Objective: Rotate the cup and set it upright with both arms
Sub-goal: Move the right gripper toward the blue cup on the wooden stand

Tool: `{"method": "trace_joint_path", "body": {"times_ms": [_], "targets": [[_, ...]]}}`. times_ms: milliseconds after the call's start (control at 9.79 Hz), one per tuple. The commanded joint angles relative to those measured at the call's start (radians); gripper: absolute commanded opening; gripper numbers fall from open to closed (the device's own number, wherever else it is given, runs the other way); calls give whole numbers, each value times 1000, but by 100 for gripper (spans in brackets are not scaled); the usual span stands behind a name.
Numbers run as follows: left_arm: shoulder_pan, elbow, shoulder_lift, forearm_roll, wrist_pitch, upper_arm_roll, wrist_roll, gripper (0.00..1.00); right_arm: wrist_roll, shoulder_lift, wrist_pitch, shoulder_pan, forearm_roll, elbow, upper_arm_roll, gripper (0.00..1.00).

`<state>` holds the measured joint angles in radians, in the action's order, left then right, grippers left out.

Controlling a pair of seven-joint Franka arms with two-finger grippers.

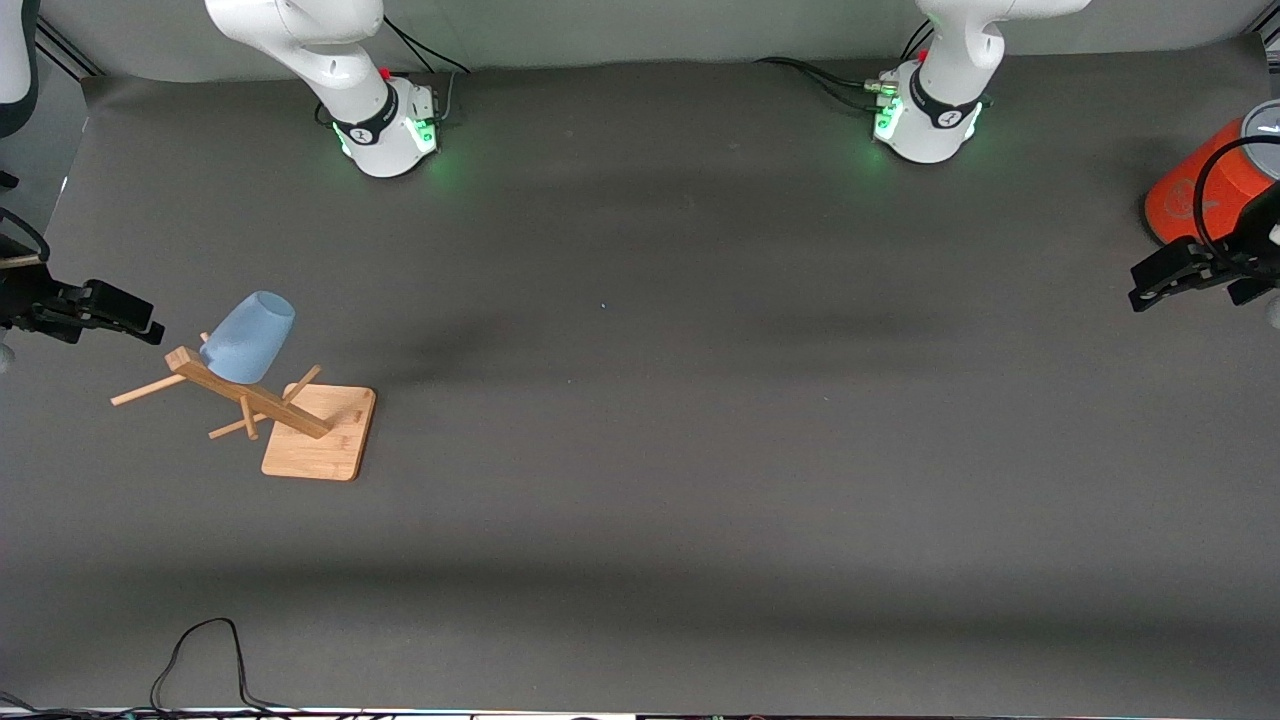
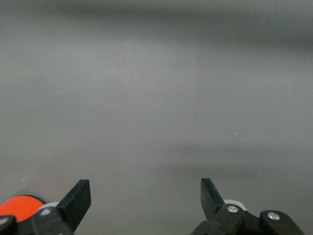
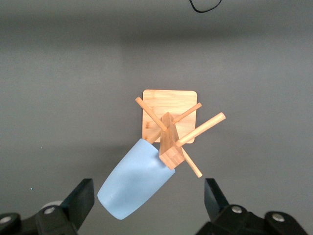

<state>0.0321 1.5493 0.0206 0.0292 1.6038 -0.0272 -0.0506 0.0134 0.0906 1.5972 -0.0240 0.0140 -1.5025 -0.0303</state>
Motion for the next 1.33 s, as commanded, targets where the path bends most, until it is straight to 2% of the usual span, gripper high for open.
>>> {"method": "trace_joint_path", "body": {"times_ms": [0,715,1226], "targets": [[-14,-18,5,-26,-25,0,3,100,-12,-2,-10,-13,-19,10,15,100],[-11,-35,5,-31,-1,1,5,100,26,-9,-43,-10,-16,1,15,100],[-1,-38,5,-34,-1,3,5,100,679,-52,-74,59,-5,-42,20,100]]}}
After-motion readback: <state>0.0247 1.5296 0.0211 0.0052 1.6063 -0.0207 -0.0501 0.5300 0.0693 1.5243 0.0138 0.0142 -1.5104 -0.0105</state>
